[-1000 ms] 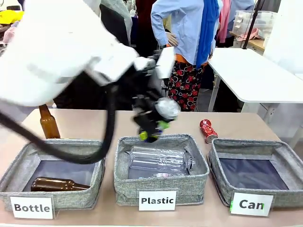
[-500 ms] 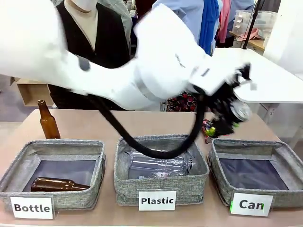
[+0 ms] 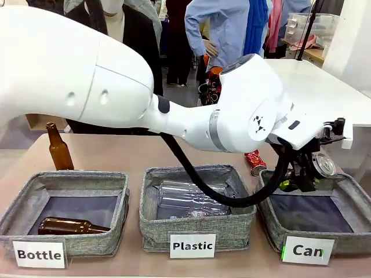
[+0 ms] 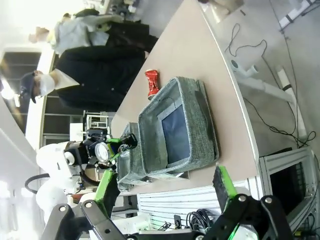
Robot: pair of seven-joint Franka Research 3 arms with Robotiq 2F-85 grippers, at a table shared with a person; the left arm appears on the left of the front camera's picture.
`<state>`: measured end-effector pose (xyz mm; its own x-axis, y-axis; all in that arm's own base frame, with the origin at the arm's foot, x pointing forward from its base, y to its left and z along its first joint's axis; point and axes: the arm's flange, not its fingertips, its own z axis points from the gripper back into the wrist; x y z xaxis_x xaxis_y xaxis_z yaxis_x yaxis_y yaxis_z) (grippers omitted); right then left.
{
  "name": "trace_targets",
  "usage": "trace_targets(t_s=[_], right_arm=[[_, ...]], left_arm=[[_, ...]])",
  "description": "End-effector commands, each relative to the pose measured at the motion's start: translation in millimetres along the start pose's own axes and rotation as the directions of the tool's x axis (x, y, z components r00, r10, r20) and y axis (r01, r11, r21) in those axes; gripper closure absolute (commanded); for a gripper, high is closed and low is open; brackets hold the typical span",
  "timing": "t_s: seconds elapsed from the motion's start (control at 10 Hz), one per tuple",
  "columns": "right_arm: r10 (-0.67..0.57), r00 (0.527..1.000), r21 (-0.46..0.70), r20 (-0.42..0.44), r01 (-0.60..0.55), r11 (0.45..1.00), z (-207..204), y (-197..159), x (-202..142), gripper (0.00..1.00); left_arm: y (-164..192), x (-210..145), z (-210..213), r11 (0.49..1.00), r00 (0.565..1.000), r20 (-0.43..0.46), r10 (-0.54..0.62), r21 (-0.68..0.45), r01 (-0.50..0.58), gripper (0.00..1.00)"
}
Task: Sort the can waste into the basket.
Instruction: Pick up the can waste from the table and place it in the right Fabric basket.
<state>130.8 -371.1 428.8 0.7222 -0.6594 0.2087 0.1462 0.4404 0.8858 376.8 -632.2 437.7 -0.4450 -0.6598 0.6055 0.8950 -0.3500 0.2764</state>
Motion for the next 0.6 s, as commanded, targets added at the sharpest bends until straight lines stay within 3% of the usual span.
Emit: trace_targets(t_s=[0.0,0.3,0.4,0.5], right_arm=[[0.005,1.0,-0.016,-0.008,-0.005,1.0,4.0,1.9,-5.5,0.0],[0.005,1.0,-0.016,-0.008,-0.005,1.0,4.0,1.9,-5.5,0.0],[0.005,1.0,-0.016,-0.008,-0.005,1.0,4.0,1.9,-5.5,0.0],[0.005,1.0,-0.016,-0.008,-0.005,1.0,4.0,1.9,-5.5,0.0]], left_arm=[[9.6,13.7,0.3,1.0,1.0,-0.011,0.025,-0.016,-0.025,0.6],[2.4,20.3,0.0,0.998,1.0,-0.002,0.0,-0.056,0.0,0.6],[0.8,20.2,1.2,0.999,1.0,-0.013,-0.02,-0.047,0.019,0.04],[0.3,19.4,3.0,0.999,1.0,-0.01,-0.025,-0.047,0.025,0.03]])
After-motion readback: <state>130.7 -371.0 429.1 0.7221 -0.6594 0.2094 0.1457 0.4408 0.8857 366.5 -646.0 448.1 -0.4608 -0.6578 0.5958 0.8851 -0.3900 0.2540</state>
